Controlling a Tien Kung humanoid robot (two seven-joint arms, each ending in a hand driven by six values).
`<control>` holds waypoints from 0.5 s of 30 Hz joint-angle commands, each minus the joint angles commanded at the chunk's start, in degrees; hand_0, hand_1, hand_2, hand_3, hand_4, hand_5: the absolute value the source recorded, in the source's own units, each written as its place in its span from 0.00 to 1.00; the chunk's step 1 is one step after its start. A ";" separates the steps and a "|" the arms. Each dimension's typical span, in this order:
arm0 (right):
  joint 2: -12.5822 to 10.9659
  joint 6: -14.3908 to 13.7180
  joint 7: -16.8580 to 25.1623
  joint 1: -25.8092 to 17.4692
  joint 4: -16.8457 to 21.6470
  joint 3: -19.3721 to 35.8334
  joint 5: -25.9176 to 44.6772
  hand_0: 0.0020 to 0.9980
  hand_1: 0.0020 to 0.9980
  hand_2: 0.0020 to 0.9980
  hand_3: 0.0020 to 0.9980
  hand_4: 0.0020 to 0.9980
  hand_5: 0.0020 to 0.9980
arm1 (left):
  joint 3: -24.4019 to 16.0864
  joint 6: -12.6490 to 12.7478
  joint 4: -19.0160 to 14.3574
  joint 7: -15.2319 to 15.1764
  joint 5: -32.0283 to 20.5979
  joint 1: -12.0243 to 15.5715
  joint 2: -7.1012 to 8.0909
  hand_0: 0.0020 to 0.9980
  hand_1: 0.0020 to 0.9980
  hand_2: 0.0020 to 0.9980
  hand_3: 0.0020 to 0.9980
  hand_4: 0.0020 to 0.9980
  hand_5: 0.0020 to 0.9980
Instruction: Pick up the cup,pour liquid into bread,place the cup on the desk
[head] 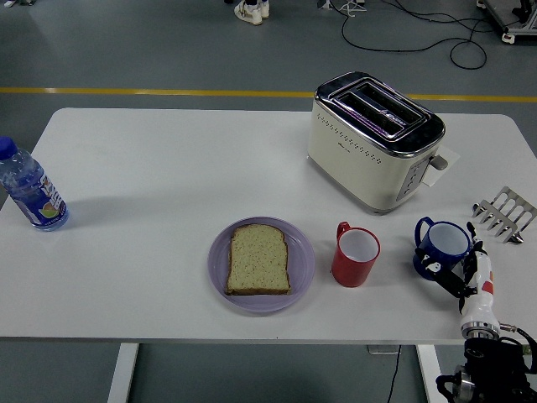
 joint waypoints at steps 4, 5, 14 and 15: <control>0.05 0.16 0.36 0.19 -0.26 -0.12 0.68 0.80 0.65 0.77 0.84 0.96 0.13 | -0.03 0.01 -0.02 -0.01 0.06 -0.04 0.00 0.65 0.64 0.64 0.53 0.30 0.77; 0.06 0.17 0.48 0.25 -0.40 -0.17 0.91 0.73 0.58 0.69 0.71 0.92 0.12 | -0.04 0.00 -0.02 -0.01 0.03 -0.04 0.00 0.65 0.64 0.64 0.53 0.29 0.77; 0.02 -0.62 1.97 0.17 -0.35 0.31 2.44 0.63 0.51 0.62 0.57 0.86 0.06 | -0.07 0.01 -0.01 0.00 0.11 -0.01 0.00 0.65 0.64 0.64 0.53 0.29 0.77; 0.01 -0.67 2.06 0.14 -0.31 0.35 2.47 0.63 0.51 0.62 0.57 0.86 0.06 | -0.07 0.01 -0.02 0.00 0.12 0.00 0.00 0.65 0.64 0.64 0.53 0.29 0.77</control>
